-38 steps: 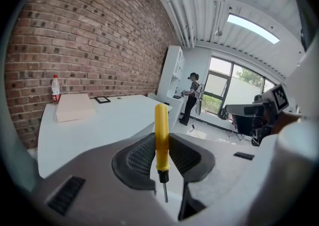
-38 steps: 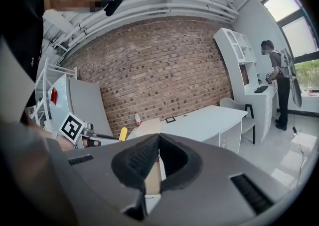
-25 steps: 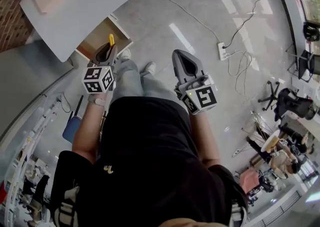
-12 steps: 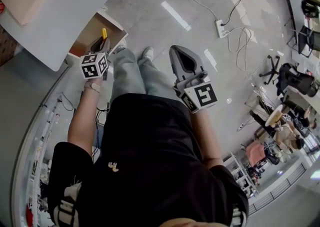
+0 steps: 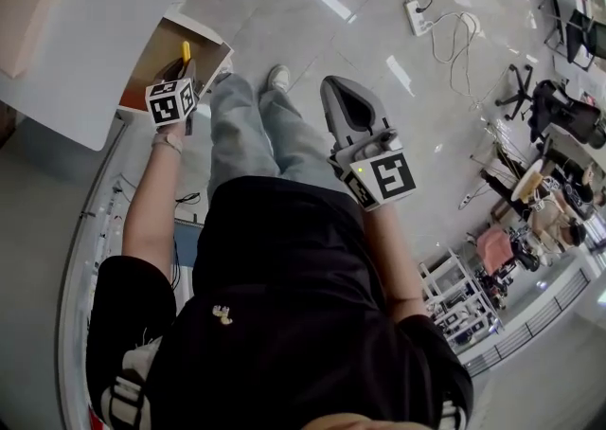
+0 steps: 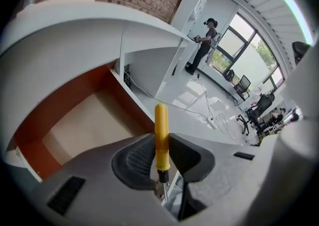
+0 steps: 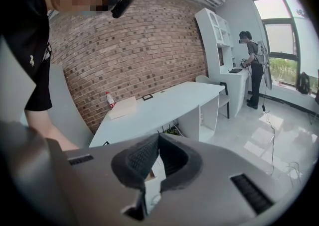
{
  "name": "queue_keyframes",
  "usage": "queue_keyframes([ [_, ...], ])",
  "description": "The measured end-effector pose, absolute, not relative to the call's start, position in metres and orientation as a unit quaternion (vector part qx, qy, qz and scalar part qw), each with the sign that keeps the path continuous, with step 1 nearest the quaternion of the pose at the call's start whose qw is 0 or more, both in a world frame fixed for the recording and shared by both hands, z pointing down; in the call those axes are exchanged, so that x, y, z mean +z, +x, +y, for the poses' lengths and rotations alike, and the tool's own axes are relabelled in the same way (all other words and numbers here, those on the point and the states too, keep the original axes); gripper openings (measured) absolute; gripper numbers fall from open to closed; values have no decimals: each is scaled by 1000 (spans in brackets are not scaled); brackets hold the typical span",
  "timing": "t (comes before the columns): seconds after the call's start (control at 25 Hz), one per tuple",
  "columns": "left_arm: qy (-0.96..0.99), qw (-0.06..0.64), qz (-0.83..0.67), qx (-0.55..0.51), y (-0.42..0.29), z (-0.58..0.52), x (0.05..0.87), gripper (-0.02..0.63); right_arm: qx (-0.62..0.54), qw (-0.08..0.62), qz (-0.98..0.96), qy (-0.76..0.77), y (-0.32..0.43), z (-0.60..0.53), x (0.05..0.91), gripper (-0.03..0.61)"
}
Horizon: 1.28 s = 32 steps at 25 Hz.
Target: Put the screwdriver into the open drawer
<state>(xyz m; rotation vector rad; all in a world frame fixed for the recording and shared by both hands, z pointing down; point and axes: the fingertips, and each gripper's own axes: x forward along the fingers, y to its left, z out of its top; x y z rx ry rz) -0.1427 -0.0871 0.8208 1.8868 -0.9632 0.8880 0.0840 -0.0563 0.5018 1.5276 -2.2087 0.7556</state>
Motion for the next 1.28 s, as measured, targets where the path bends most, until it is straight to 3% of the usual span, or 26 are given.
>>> queue_keyframes([
  [0.68,742,394,-304,450,-148,-74,935,81,313,209,-736,562,71,-30,549,9],
  [1.28,736,384,-263,491,-134,-67,977,81,337,212,-716,574,75,-13,569,9],
])
